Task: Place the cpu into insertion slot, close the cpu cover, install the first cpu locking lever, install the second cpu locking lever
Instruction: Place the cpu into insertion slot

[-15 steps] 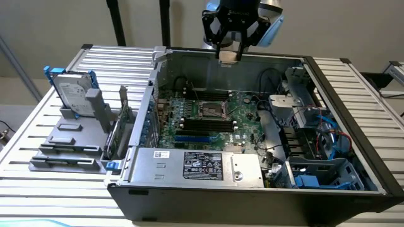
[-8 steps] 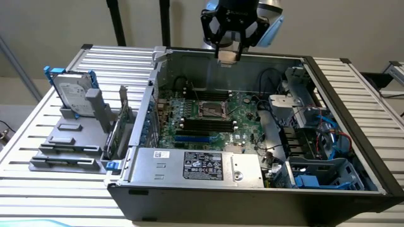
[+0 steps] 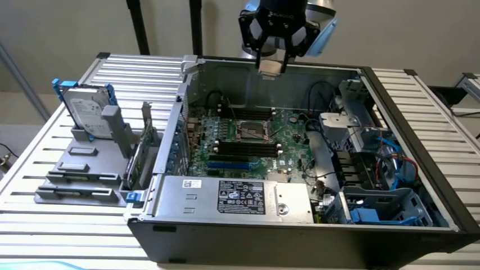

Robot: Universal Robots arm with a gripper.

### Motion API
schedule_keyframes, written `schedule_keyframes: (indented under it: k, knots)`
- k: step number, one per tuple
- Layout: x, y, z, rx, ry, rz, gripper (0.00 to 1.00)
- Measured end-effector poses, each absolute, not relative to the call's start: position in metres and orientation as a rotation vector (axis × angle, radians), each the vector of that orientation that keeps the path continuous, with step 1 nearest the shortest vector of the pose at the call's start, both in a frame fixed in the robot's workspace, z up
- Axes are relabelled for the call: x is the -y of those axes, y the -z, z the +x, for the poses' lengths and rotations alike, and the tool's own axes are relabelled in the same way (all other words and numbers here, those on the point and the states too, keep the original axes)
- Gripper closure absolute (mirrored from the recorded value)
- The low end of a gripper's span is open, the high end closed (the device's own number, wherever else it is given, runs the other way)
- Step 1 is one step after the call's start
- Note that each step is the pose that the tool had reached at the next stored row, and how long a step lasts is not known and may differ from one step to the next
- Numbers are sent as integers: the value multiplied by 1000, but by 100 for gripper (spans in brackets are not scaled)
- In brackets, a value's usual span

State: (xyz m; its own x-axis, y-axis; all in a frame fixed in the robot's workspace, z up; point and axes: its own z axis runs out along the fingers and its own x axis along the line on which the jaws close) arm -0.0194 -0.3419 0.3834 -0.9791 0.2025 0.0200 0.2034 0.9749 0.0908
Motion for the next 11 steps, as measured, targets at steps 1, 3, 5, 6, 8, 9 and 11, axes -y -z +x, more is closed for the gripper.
schedule_keyframes:
  k: [1,3,5,6,8,9,11]
  knots:
    - [342,-383,-19,3109,145,-342,45]
    - [342,-383,-19,3105,146,-389,45]
    - [342,-383,-19,3100,147,-437,45]
    - [342,-383,-19,3097,147,-460,45]
    - [342,-383,-19,3091,148,-506,45]
    - [342,-383,-19,3088,148,-530,45]
    - [342,-383,-19,3081,149,-577,45]
